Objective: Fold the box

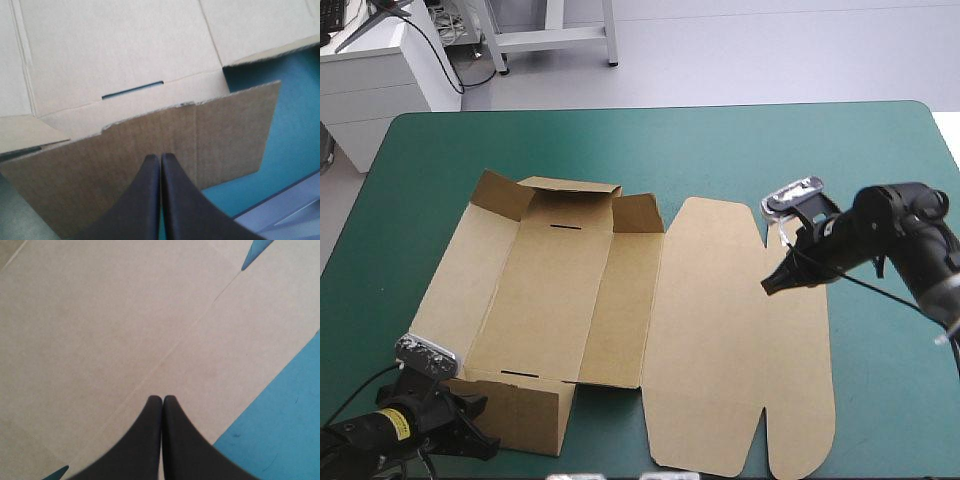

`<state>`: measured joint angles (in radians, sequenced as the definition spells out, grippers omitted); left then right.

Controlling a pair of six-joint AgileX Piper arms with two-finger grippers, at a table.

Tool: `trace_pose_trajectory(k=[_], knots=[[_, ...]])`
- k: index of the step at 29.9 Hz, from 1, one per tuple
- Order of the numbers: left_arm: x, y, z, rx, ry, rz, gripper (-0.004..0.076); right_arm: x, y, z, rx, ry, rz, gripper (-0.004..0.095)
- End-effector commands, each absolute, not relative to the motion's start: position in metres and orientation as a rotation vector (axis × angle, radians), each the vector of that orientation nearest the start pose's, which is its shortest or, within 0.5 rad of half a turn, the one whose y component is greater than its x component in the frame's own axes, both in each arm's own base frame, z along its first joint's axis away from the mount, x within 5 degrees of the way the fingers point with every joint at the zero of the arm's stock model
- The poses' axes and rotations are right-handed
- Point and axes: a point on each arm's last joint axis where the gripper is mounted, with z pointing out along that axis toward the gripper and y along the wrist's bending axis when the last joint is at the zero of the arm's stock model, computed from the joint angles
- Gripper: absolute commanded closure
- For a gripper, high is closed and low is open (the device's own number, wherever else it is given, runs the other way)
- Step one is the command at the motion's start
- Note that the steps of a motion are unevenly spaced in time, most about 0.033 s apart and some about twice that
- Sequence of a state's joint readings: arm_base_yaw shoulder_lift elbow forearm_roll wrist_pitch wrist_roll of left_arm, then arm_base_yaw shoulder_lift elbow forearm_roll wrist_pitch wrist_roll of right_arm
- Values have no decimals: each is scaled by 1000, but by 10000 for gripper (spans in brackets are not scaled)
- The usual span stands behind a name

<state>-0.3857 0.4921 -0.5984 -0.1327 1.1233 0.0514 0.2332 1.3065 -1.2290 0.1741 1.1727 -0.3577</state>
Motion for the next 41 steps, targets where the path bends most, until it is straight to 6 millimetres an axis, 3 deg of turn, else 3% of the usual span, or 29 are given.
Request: trace_pose_trajectory(k=[1, 8, 13, 16, 26, 32, 37, 41], knots=[[57, -37, 322, 505, 2340, -361, 732, 206, 63, 358, -699, 2496, 200, 925], [54, -33, 364, 481, 2175, -339, 732, 149, 51, 339, -682, 2415, 213, 925], [61, -33, 372, 477, 2183, -308, 732, 118, 45, 330, -651, 2305, 221, 925], [76, -40, 369, 479, 2228, -312, 732, 106, 42, 323, -636, 2263, 214, 925], [165, -75, 340, 534, 2457, -246, 731, 94, 39, 308, -623, 2304, 230, 927], [221, -92, 347, 625, 2509, -166, 708, 95, 39, 297, -619, 2325, 230, 927], [258, -85, 363, 590, 2516, -327, 708, 96, 39, 284, -612, 2344, 232, 927], [280, -61, 375, 515, 2479, -553, 708, 98, 40, 278, -593, 2332, 235, 927]])
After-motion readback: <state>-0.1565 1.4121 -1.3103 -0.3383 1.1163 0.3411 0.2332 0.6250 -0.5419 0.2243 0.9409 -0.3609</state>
